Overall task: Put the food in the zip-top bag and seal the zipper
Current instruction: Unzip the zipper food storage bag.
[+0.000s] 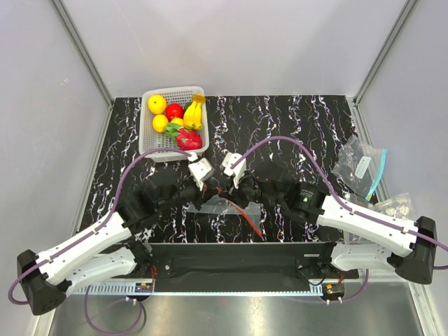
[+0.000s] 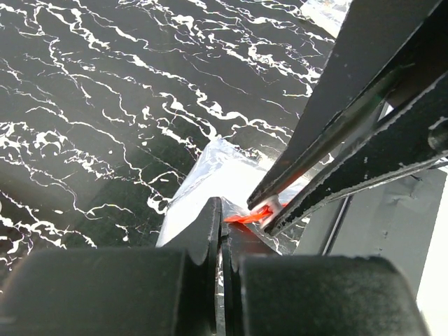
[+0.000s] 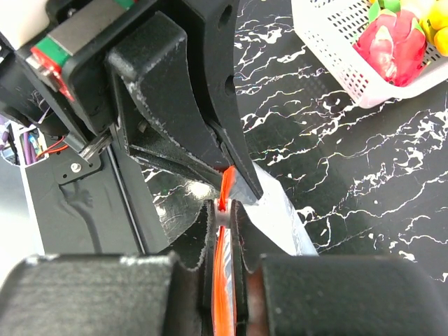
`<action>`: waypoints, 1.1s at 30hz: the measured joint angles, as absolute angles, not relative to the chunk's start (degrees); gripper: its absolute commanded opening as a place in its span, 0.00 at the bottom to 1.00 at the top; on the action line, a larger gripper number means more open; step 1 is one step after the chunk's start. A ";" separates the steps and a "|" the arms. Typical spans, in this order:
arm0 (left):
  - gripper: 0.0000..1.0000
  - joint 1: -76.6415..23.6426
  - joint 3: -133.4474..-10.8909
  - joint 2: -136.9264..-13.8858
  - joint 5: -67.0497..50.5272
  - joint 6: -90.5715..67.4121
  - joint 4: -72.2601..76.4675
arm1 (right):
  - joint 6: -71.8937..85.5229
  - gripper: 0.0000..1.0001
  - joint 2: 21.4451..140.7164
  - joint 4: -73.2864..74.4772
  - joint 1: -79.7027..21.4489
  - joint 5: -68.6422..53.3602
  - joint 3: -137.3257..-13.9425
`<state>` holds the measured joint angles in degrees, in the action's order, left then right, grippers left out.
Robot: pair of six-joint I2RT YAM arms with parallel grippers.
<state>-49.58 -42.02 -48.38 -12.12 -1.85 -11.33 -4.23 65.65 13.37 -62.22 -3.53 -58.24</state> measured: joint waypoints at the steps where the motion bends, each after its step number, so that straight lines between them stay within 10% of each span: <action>1: 0.00 -49.45 -42.04 -48.34 -12.01 -1.98 -11.53 | -4.23 0.05 65.60 13.37 -62.22 -3.49 -58.24; 33: 0.00 -25.67 -48.42 -45.95 -22.33 -9.30 -18.44 | 6.02 0.00 52.53 11.97 -62.41 -0.95 -43.75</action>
